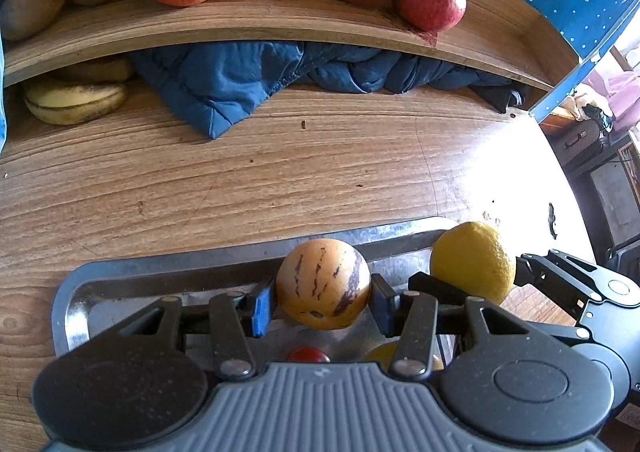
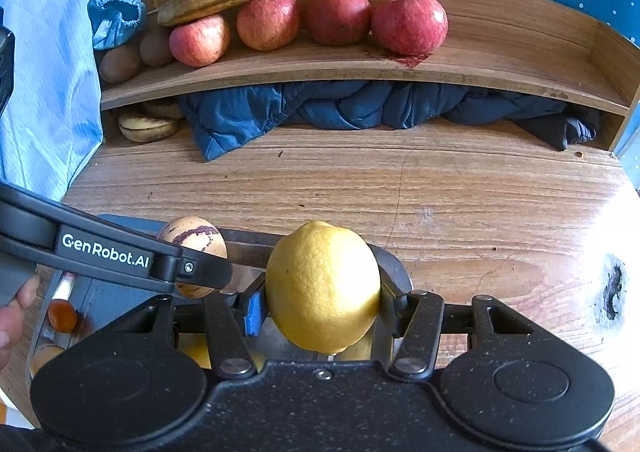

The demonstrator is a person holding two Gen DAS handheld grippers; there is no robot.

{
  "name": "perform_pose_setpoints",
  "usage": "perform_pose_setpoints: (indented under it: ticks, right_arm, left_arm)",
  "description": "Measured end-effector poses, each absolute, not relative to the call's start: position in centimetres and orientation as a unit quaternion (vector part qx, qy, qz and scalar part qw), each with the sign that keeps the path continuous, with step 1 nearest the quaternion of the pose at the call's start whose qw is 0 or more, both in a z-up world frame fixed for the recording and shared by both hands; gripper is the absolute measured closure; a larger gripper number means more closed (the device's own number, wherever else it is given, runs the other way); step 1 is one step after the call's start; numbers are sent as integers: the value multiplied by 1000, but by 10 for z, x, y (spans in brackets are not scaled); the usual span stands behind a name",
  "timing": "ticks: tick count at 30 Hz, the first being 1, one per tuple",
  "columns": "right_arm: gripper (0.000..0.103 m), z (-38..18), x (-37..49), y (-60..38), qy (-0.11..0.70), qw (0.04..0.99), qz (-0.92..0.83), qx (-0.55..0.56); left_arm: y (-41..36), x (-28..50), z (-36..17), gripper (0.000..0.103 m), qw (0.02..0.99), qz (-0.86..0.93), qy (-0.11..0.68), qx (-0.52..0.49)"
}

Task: Organize fruits
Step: 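Lower the melon with the left tool while the right lowers the lemon over the tray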

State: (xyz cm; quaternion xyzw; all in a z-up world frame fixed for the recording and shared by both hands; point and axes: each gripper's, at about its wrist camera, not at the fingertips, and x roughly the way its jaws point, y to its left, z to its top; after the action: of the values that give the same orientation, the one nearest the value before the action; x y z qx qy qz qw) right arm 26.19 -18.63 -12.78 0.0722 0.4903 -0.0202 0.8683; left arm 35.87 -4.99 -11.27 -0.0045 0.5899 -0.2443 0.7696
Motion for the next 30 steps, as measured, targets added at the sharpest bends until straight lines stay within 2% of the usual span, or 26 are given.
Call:
perform_pose_setpoints:
  ticks: [30]
  right_arm:
    - [47,-133,260,-183,510,855,-40,83]
  left_arm:
    - [-50,360,-116,50,761,-263,593,1]
